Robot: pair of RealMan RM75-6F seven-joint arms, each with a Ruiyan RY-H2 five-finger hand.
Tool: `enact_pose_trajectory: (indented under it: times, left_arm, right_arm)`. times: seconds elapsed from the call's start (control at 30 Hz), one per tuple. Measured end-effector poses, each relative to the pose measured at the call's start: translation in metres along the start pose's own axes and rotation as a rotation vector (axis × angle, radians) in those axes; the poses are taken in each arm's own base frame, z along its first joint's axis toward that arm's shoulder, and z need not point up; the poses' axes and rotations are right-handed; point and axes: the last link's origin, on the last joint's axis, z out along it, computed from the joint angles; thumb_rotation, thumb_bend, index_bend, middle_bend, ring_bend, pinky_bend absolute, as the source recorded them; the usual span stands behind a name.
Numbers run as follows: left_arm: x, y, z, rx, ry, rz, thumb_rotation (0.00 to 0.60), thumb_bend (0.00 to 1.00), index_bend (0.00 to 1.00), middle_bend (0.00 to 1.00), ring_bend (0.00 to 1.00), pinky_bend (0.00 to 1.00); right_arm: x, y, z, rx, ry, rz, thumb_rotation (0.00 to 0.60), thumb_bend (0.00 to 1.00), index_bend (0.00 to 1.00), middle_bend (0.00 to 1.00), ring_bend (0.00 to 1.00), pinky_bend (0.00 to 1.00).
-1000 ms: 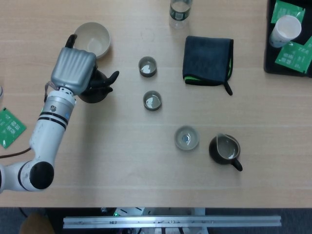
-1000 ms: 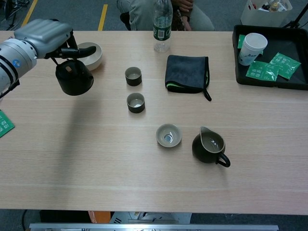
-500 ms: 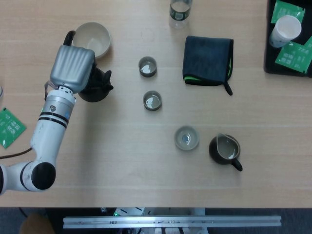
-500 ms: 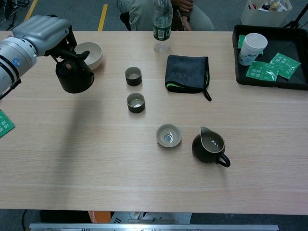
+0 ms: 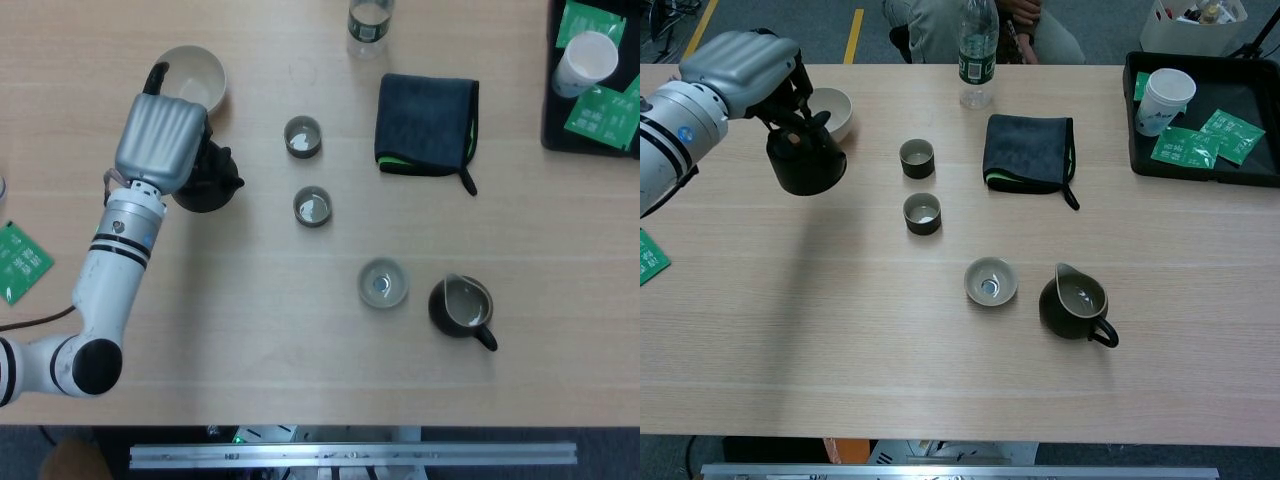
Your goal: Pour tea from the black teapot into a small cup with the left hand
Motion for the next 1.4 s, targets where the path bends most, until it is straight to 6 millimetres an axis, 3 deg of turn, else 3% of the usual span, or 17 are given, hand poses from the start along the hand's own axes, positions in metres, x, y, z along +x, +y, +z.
enact_pose_trajectory:
  times: [0.2, 0.33, 0.43, 1.4]
  left_arm:
    - [-0.003, 0.008, 0.0, -0.015, 0.008, -0.004, 0.432, 0.36, 0.9, 1.0, 0.84, 0.1]
    - [-0.008, 0.02, 0.0, -0.038, 0.017, -0.012, 0.499, 0.36, 0.9, 1.0, 0.84, 0.1]
    - [-0.011, 0.028, 0.001, -0.054, 0.025, -0.014, 0.517, 0.36, 0.9, 1.0, 0.84, 0.1]
    - [-0.051, 0.063, 0.024, -0.095, 0.052, 0.069, 0.524, 0.36, 0.89, 1.0, 0.83, 0.1]
  right_arm:
    - [0.0, 0.002, -0.001, -0.004, 0.0, 0.002, 0.6, 0.0, 0.17, 0.16, 0.04, 0.03]
    - [-0.001, 0.002, -0.002, -0.003, -0.001, 0.004, 0.6, 0.0, 0.17, 0.16, 0.04, 0.03]
    - [0.0, 0.003, -0.002, -0.004, 0.001, 0.004, 0.6, 0.0, 0.17, 0.16, 0.04, 0.03]
    - [0.0, 0.01, -0.005, -0.02, -0.001, 0.006, 0.6, 0.0, 0.17, 0.16, 0.04, 0.03]
